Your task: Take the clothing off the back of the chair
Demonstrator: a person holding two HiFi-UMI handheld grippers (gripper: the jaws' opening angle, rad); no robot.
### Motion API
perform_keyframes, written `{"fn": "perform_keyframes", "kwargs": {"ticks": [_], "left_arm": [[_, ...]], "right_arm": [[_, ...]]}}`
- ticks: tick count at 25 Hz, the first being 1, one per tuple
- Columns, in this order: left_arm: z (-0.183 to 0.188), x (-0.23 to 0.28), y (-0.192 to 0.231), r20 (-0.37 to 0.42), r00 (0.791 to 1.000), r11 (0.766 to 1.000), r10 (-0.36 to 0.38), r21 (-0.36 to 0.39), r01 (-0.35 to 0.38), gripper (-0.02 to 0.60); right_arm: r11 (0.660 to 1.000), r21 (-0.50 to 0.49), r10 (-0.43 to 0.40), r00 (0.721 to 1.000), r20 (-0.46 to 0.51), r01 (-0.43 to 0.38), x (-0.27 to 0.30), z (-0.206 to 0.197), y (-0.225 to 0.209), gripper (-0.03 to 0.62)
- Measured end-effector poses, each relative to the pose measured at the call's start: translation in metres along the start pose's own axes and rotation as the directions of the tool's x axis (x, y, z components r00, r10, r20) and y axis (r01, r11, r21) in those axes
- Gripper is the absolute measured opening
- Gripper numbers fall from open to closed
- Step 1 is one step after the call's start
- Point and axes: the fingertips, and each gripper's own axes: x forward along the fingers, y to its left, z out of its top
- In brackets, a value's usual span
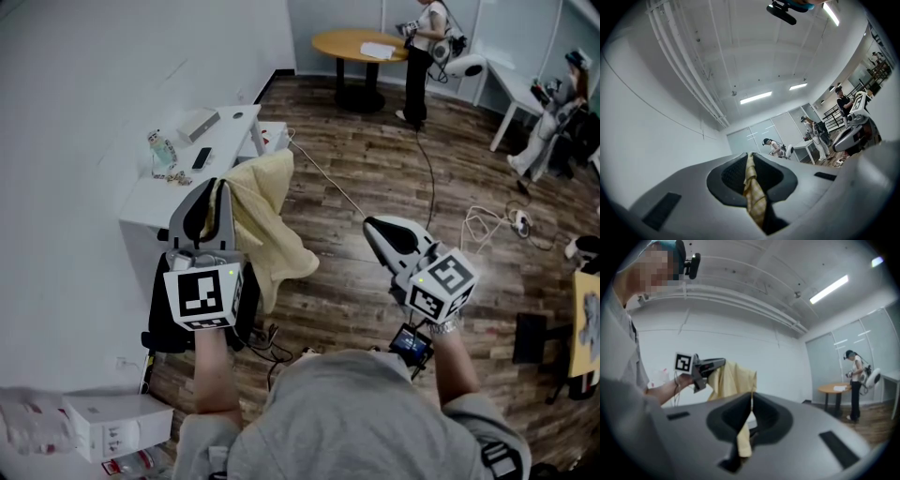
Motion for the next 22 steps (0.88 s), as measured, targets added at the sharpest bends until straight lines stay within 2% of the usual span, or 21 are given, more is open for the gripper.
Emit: {"fn": "perform_keyframes", "kwargs": {"ticks": [8,22], "left_arm": [[0.011,0.007,-0.023,0.019,1.0,1.0,0.002,0.012,-0.002,0.063],[0.016,0.016,-0.057,0.003,1.0,1.0,0.003,-0.027,-0.003,0.063]], "right_arm": [[1.0,-0.004,0.004,1.0,-0.004,-0.004,-0.019,-0.001,-0.015,0.034],[1.0,0.002,-0.002,1.0,-0.005,0.002,-0.043,-0.002,-0.039,0.034]]}}
